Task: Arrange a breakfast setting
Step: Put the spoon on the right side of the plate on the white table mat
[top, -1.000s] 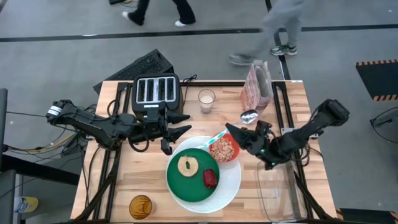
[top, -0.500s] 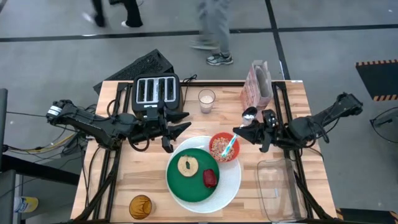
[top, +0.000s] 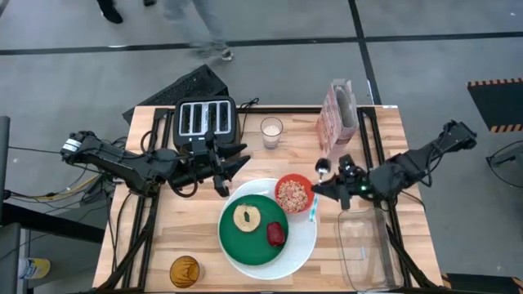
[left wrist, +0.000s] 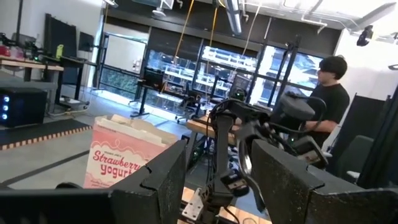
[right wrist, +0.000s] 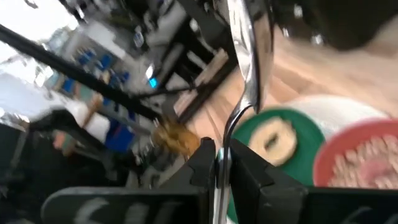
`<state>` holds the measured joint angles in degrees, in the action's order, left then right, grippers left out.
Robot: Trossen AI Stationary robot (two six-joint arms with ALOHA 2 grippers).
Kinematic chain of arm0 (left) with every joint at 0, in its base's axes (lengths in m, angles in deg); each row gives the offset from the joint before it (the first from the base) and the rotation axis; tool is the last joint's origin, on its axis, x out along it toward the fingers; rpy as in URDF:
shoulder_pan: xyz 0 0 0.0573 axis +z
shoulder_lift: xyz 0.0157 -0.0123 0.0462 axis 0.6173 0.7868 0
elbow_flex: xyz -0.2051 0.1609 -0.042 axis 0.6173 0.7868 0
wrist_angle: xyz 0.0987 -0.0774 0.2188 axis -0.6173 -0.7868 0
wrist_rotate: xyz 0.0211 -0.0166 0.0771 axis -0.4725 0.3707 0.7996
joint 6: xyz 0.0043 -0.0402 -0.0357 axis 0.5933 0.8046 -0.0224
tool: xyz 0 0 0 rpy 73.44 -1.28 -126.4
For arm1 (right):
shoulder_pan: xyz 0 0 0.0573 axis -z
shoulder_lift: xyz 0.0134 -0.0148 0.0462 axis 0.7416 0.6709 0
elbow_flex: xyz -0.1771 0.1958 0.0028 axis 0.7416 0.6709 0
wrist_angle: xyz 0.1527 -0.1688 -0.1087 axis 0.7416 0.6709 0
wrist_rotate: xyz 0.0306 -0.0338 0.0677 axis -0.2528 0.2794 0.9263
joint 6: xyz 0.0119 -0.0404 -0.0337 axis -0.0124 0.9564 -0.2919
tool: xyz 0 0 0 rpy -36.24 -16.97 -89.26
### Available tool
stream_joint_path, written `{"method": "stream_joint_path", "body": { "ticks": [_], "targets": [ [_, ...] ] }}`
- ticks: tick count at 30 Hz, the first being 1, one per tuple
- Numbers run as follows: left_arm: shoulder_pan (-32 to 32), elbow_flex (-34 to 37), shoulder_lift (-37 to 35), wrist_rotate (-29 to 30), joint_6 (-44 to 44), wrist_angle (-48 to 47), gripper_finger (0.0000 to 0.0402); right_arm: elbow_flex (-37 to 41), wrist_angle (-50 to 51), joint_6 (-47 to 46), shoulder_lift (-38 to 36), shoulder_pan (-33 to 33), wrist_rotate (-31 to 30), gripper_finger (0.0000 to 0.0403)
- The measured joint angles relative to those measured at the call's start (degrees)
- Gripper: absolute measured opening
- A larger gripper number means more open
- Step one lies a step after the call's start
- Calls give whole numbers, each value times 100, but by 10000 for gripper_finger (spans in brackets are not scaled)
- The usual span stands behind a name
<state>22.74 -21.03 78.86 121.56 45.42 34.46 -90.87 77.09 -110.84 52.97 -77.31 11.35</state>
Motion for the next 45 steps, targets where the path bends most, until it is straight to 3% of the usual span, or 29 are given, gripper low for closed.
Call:
{"method": "stream_joint_path", "body": {
  "ticks": [11,20,29,34,45],
  "targets": [
    [0,0,0,1,139,-4,171,0,876,50,12,-252,87,55],
    [0,0,0,6,150,-63,171,1,1002,306,125,-460,76,55],
    [0,0,0,12,282,-284,171,0,1096,-68,116,-1219,-660,55],
    [0,0,0,12,375,-367,171,2,1654,-276,21,-1529,-1137,55],
    [0,0,0,152,406,-369,171,0,721,2026,-805,-1019,-840,55]
  ]
}}
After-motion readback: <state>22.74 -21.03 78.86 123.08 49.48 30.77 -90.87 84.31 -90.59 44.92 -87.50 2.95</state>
